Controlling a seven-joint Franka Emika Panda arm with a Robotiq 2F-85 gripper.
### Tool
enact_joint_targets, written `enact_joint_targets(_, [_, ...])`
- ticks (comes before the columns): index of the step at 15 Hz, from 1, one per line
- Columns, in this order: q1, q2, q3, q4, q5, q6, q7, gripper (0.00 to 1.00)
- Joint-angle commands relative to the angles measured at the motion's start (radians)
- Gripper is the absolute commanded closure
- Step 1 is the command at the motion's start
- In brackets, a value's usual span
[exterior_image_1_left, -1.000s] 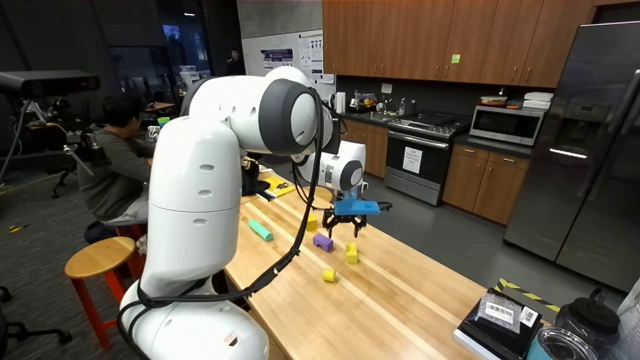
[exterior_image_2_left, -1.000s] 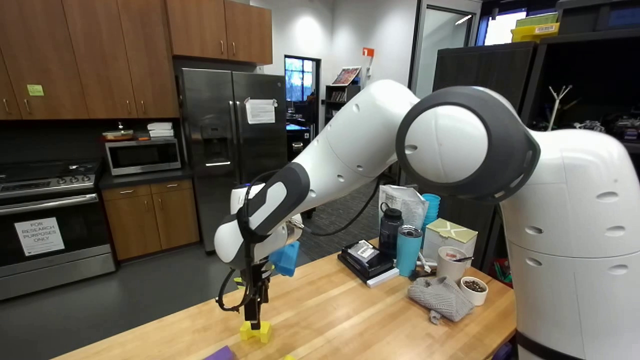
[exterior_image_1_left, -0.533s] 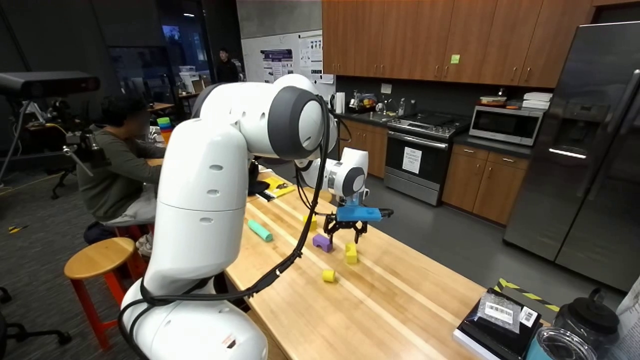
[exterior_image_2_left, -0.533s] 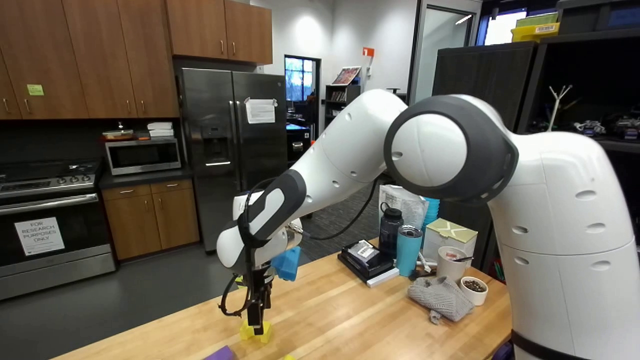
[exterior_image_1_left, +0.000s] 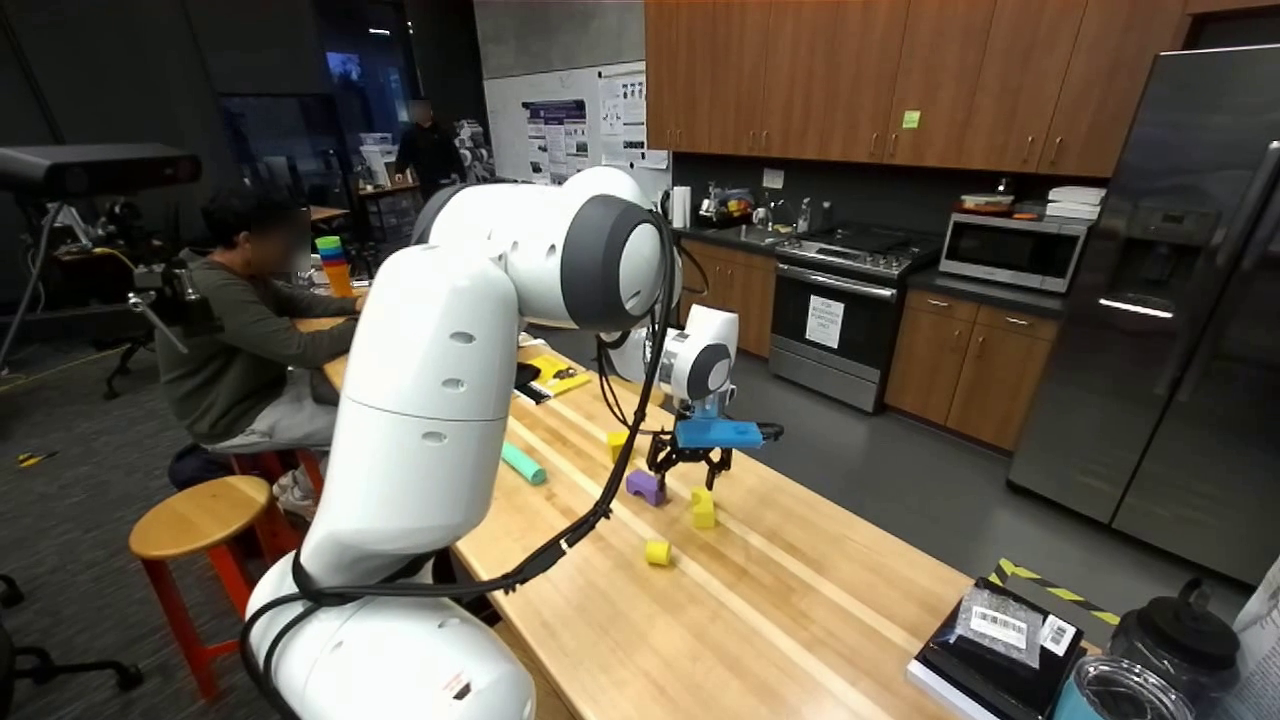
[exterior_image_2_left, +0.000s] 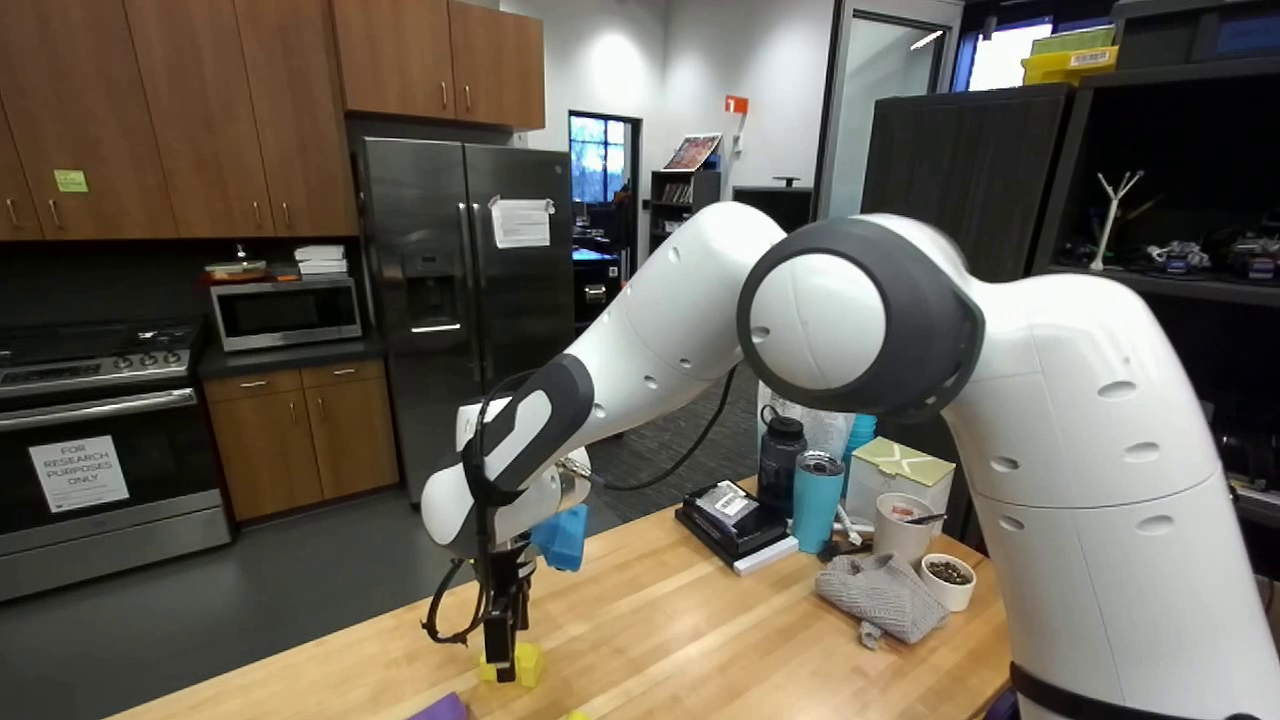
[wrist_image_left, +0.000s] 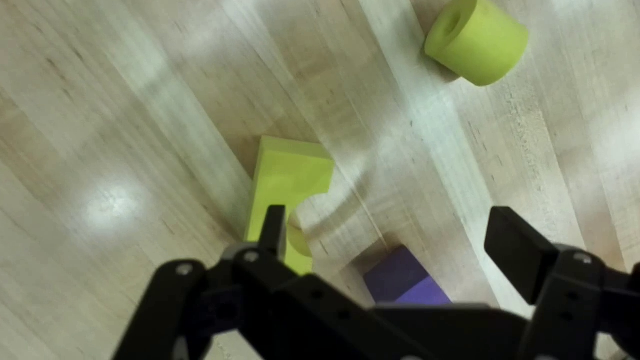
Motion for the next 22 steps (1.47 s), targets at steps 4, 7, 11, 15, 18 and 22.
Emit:
enact_joint_targets(4, [-0.038,0.054,0.026,0.073,0.017,-0.022,-0.065,0.00])
enact_joint_targets(7, [-0.045,0.077,0.024,0.101,0.013,-0.028,-0.073,0.00])
enact_joint_targets(11, [-0.055,0.104,0.024,0.139,0.014,-0.045,-0.078,0.00])
enact_joint_targets(15, [-0.066,0.126,0.024,0.164,0.016,-0.057,-0.086,0.00])
enact_joint_targets(18, [-0.072,0.141,0.023,0.174,0.014,-0.063,-0.087,0.00])
enact_joint_targets(22, [-0.066,0.154,0.013,0.167,0.001,-0.048,-0.059,0.00])
